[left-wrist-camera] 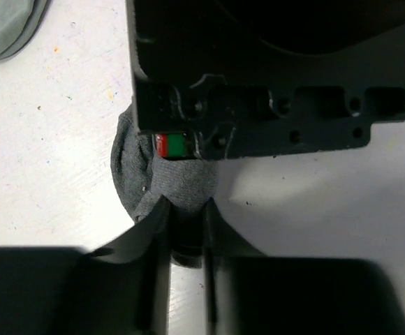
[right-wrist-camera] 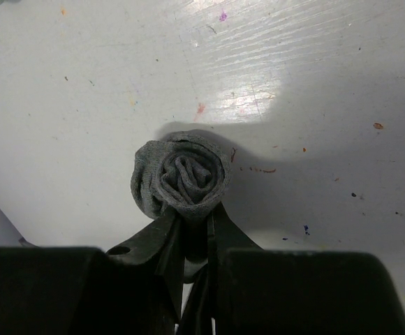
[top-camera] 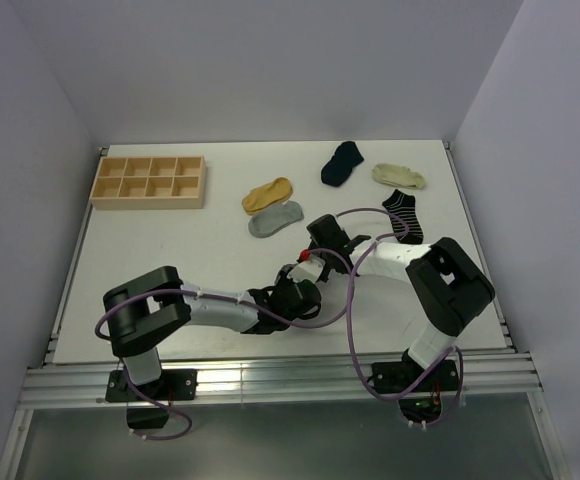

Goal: Roll the socks
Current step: Roll the sock at the center of the board, then pick up the sock at the center of the board, then place the sock in the storage box.

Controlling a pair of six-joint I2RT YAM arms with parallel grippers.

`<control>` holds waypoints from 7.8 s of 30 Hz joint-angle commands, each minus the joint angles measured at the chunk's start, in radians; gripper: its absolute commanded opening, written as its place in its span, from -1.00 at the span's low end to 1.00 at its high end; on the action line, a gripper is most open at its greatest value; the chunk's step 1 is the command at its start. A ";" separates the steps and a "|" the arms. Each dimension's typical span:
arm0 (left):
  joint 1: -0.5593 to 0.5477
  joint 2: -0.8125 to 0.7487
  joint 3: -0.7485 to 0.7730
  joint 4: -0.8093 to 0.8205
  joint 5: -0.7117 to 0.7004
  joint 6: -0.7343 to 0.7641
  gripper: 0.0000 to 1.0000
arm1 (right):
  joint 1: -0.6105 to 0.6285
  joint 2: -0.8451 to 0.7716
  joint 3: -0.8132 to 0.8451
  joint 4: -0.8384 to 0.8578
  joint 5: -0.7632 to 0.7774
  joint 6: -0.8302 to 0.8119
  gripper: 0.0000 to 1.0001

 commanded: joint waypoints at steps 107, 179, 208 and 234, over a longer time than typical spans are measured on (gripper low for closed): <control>0.001 0.011 0.032 0.018 -0.014 0.063 0.09 | 0.022 0.080 0.110 -0.159 -0.024 -0.007 -1.00; 0.987 -0.217 0.394 -0.322 0.198 0.120 -0.99 | -0.422 -0.869 0.162 -0.623 0.002 -0.519 0.92; 1.491 0.300 0.839 -0.330 0.453 0.077 -0.99 | -0.427 -0.606 0.148 -0.380 -0.033 -0.381 0.83; 1.508 0.332 0.704 -0.407 0.486 -0.067 -0.99 | -0.439 -0.605 0.122 -0.366 -0.050 -0.389 0.79</control>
